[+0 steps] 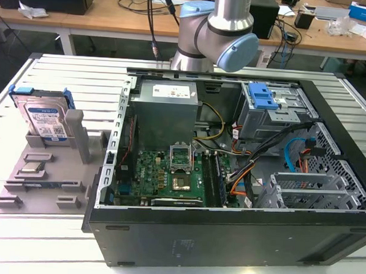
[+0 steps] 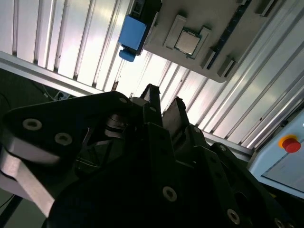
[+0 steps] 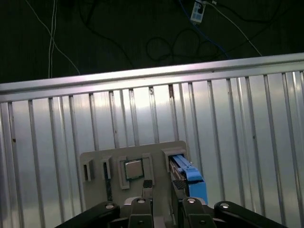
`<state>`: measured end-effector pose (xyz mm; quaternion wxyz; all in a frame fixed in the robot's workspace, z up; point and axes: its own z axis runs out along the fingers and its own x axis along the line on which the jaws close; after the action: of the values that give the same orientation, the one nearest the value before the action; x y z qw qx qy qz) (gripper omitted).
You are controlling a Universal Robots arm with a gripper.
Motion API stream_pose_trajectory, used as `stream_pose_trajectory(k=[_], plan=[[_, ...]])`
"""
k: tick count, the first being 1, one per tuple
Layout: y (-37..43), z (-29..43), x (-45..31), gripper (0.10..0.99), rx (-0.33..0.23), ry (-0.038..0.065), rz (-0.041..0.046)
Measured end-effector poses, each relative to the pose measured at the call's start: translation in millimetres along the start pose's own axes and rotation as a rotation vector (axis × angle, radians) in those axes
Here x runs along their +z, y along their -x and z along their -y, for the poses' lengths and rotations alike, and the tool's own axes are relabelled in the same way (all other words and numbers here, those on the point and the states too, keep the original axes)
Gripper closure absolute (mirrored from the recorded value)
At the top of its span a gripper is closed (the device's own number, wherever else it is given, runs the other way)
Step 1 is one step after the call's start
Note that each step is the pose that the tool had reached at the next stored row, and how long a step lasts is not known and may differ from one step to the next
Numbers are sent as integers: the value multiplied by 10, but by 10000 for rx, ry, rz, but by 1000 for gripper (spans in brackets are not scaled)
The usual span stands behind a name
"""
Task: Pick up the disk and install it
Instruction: 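Pick up the disk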
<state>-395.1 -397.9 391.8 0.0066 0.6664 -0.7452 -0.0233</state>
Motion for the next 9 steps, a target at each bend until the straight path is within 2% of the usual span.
stream_pose_trajectory(k=[7, 9], plan=[[12, 0, 1, 784, -2, -1, 1], [40, 17, 2, 784, 0, 0, -6]])
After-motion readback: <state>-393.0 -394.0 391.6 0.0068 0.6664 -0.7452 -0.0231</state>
